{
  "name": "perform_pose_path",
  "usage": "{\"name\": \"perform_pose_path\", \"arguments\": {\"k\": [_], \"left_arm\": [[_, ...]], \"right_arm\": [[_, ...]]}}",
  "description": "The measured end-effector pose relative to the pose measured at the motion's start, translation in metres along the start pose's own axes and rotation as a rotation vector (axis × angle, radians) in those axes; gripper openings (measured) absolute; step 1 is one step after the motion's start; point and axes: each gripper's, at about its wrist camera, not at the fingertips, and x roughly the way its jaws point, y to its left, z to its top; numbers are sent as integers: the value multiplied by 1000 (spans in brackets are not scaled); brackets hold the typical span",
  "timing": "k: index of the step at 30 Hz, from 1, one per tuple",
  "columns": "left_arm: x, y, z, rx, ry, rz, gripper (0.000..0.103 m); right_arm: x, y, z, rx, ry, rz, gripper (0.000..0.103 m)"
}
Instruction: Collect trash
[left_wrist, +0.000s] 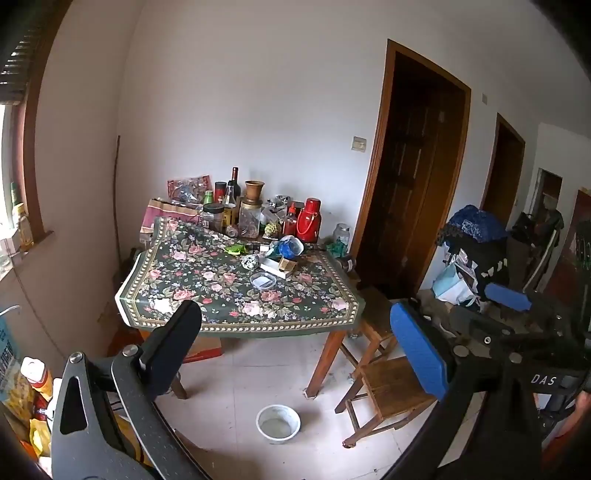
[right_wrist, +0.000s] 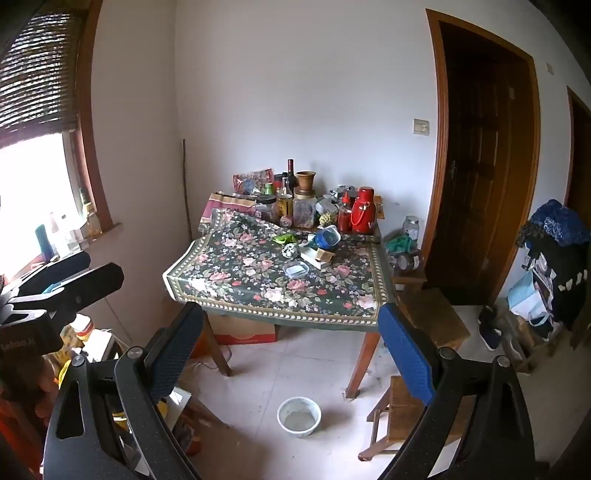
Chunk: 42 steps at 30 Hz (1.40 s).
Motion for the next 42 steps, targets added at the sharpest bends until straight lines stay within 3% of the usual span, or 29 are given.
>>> {"name": "perform_pose_path", "arguments": {"k": [42], "left_arm": [[4,-8,2,14,7,3,103]], "right_arm": [[2,2,5,5,-8,3,94]]}}
